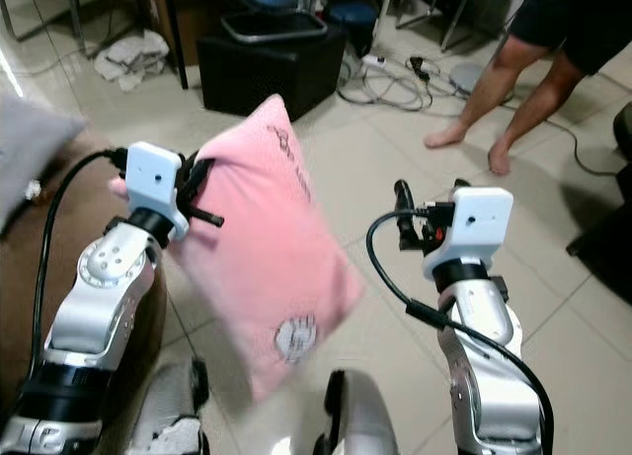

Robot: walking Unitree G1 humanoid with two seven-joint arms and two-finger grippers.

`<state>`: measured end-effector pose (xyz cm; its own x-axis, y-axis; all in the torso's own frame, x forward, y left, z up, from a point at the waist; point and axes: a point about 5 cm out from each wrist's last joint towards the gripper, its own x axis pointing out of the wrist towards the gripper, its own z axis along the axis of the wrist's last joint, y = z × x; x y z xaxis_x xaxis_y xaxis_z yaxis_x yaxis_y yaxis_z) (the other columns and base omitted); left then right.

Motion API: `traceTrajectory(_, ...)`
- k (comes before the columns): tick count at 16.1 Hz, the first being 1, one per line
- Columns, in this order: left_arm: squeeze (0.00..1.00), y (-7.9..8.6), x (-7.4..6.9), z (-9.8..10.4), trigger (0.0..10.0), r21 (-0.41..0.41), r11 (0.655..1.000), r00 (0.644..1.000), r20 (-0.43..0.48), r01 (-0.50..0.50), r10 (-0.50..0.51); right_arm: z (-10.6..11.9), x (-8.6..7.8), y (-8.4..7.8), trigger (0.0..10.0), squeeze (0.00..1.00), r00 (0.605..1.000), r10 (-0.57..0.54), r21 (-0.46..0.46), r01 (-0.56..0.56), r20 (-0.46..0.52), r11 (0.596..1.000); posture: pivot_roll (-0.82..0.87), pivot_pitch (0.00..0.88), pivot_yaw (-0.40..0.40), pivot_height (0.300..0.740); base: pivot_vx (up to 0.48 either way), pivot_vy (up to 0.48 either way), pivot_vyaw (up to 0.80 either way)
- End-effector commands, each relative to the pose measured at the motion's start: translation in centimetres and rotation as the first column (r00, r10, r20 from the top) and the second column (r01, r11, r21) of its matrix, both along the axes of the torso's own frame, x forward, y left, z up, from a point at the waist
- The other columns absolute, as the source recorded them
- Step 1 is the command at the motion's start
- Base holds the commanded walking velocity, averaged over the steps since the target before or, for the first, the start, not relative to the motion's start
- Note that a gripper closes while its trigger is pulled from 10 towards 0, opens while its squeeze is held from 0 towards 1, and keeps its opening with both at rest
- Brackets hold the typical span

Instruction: Move the pillow to the sofa from floor

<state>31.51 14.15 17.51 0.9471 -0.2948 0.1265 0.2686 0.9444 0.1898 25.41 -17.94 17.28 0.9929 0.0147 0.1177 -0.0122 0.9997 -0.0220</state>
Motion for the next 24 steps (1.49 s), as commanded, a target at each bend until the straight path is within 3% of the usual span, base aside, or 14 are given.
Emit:
traceTrajectory(1, 0.00, -0.2, -0.2, 1.3, 10.0, -0.031, 0.999, 0.999, 0.047, 0.008, -0.007, -0.1, -0.1, -0.3, 10.0, 0.00, 1.000, -0.012, 0.002, 0.012, -0.014, 1.000, 0.07, 0.009, -0.122, 0.687, 0.000, 0.000, 0.00)
traceTrajectory(6, 0.00, 0.2, -0.2, 1.4, 10.0, -0.002, 0.999, 0.997, 0.063, -0.041, 0.041, -0.5, 0.0, 0.5, 10.0, 0.00, 0.999, 0.029, 0.007, -0.029, -0.034, 1.000, 0.08, 0.007, -0.134, 0.737, 0.000, 0.000, 0.00)
traceTrajectory(11, 0.00, -0.1, 0.0, 1.8, 10.0, 0.024, 0.999, 0.995, 0.090, -0.045, 0.043, -1.3, 0.4, 0.7, 10.0, 0.00, 0.998, 0.023, 0.021, -0.022, -0.067, 1.000, 0.09, 0.007, -0.139, 0.740, 0.000, 0.000, 0.00)
traceTrajectory(12, 0.00, -0.1, 0.1, 1.9, 10.0, 0.018, 0.999, 0.995, 0.088, -0.049, 0.047, -1.6, 0.3, 1.2, 10.0, 0.00, 0.995, 0.057, -0.034, -0.060, -0.082, 0.998, 0.09, 0.006, -0.140, 0.740, 0.000, 0.000, 0.00)
traceTrajectory(17, 0.00, 0.0, 0.7, 2.0, 10.0, 0.027, 0.997, 0.994, 0.080, -0.072, 0.070, -2.5, 0.0, 2.6, 10.0, 0.00, 0.982, 0.151, -0.066, -0.159, -0.117, 0.985, 0.09, 0.000, -0.138, 0.740, 0.262, 0.000, 0.80)
traceTrajectory(24, 0.00, 0.1, 1.1, 1.9, 10.0, 0.060, 0.995, 0.995, 0.070, -0.074, 0.069, -2.9, -0.1, 2.4, 10.0, 0.00, 0.981, 0.149, -0.074, -0.159, -0.122, 0.985, 0.10, 0.000, -0.139, 0.740, 0.265, 0.000, 0.80)
